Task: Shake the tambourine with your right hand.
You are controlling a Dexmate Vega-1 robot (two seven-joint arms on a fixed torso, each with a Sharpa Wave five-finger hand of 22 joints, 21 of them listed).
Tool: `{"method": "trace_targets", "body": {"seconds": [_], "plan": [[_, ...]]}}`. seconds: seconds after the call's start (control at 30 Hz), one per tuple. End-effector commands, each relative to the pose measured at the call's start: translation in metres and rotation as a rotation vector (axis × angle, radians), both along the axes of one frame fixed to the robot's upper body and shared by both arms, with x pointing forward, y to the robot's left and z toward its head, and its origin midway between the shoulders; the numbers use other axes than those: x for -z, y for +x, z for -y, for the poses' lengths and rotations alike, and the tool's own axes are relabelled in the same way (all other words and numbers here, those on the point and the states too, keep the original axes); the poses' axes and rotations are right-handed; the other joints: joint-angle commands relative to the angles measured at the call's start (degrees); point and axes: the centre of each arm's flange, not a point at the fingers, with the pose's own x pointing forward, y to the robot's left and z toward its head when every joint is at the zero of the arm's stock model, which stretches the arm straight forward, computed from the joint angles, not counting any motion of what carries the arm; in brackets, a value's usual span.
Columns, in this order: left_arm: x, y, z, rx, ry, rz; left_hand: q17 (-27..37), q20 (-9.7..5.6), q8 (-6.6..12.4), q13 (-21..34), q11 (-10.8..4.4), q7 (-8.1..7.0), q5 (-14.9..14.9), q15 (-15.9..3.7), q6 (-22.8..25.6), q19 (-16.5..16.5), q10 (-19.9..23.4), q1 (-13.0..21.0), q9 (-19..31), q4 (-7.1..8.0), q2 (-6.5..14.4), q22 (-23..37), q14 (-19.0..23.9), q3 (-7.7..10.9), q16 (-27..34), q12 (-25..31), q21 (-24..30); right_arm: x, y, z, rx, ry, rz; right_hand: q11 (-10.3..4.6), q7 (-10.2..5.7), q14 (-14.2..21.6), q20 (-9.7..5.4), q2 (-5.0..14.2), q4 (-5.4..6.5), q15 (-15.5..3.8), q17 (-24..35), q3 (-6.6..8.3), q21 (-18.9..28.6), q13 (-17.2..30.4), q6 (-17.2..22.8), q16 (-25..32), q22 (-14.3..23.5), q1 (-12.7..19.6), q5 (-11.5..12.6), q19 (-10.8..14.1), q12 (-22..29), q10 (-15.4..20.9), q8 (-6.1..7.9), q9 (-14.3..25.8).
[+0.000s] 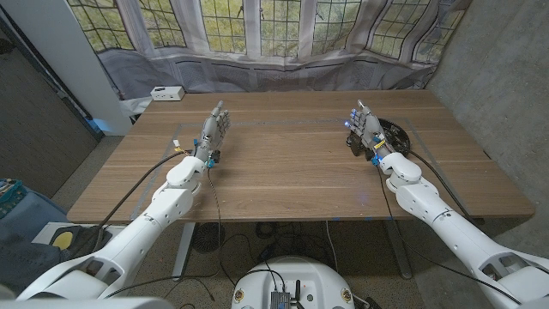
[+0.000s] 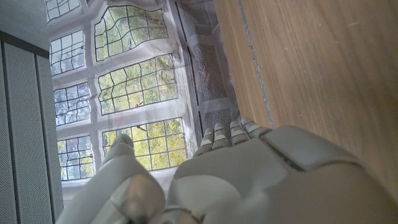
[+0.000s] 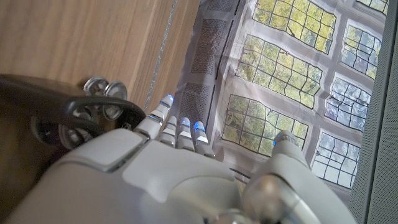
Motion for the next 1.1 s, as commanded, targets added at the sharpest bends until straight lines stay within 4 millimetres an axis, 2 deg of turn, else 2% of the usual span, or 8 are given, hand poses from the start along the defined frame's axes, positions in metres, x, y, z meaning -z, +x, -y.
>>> {"method": "trace_targets", "body": {"seconds": [0.03, 0.1, 0.37, 0.57, 0.83, 1.1], "plan": [[0.001, -0.004, -0.002, -0.010, -0.027, -0.001, 0.3, 0.17, 0.30, 0.2, 0.49, 0.58, 0.4, 0.23, 0.1, -0.6, 0.3, 0.6, 0.2, -0.11, 0.1, 0.1, -0.3, 0.47, 0.4, 0.4, 0.3, -0.006, -0.001, -0.014, -0.026, -0.020, 0.022, 0.45, 0.86, 0.1, 0.02, 0.11, -0.05, 0.46, 0.1, 0.34, 0.4, 0.3, 0.2, 0.3, 0.2, 0.5, 0.3, 0.4, 0.4, 0.1, 0.29, 0.1], [0.002, -0.005, -0.002, -0.010, -0.028, -0.002, 0.3, 0.22, 0.28, 0.2, 0.52, 0.59, 0.4, 0.25, 0.1, -0.6, 0.4, 0.6, 0.2, -0.14, 0.1, 0.1, -0.3, 0.49, 0.3, 0.4, 0.3, -0.007, -0.002, -0.014, -0.024, -0.015, 0.039, 0.40, 0.81, 0.2, 0.05, 0.09, -0.06, 0.39, 0.1, 0.33, 0.4, 0.3, 0.2, 0.3, 0.2, 0.5, 0.3, 0.5, 0.4, 0.1, 0.31, 0.1], [-0.001, -0.011, 0.000, 0.003, -0.013, 0.005, 0.3, 0.32, 0.30, 0.2, 0.54, 0.55, 0.4, 0.24, 0.4, -0.6, 0.8, 0.8, 0.2, -0.27, 0.4, 0.1, -0.2, 0.61, 0.3, 0.5, 0.2, -0.008, -0.012, -0.009, 0.001, 0.002, 0.093, -0.09, 0.57, 3.6, -0.72, 0.56, -0.30, -0.40, 0.3, 0.28, 1.4, 0.4, 3.0, 1.6, 0.2, 0.7, 0.3, 3.9, 1.1, 2.1, 1.18, 0.2], [-0.005, -0.016, 0.002, 0.008, -0.010, 0.014, 0.3, 0.49, 0.51, 0.2, 0.58, 0.68, 0.3, 0.35, 1.3, -0.4, 1.4, 1.0, 0.2, -0.42, 0.6, 0.1, 0.1, 0.73, 0.4, 0.6, 0.2, -0.009, -0.014, -0.003, -0.007, 0.008, 0.106, 0.04, 0.64, 4.0, -0.51, 0.64, -0.38, -0.20, 0.4, 0.27, 1.4, 0.5, 3.6, 1.7, 0.2, 0.8, 0.3, 4.2, 1.1, 2.5, 1.36, 0.2], [-0.015, -0.021, 0.001, 0.007, 0.008, 0.017, 0.2, 0.74, 0.83, 0.2, 0.76, 0.90, 0.2, 0.35, 3.1, 0.5, 2.8, 1.4, 0.2, -0.73, 1.0, 0.2, 1.7, 0.89, 0.8, 1.0, 0.5, -0.012, -0.016, 0.008, -0.017, 0.002, 0.124, 0.23, 0.35, 3.0, -0.21, 0.67, -0.64, -0.29, 0.3, 0.28, 1.0, 0.6, 4.4, 1.2, 0.2, 1.1, 0.3, 3.4, 1.3, 3.3, 1.50, 0.3], [-0.021, -0.028, 0.013, -0.006, 0.029, 0.025, 0.2, 1.16, 0.94, 0.2, 0.59, 0.83, 0.2, 0.36, 4.2, 0.9, 4.1, 1.6, 0.2, -0.96, 1.2, 0.2, 2.7, 0.95, 0.9, 1.4, 0.5, -0.011, -0.022, 0.022, -0.016, -0.008, 0.132, 0.30, 0.22, 2.9, -0.09, 0.89, -0.73, -0.27, 0.3, 0.39, 0.7, 0.6, 4.6, 1.1, 0.2, 1.3, 0.3, 3.1, 1.4, 3.4, 1.49, 0.3]]}}
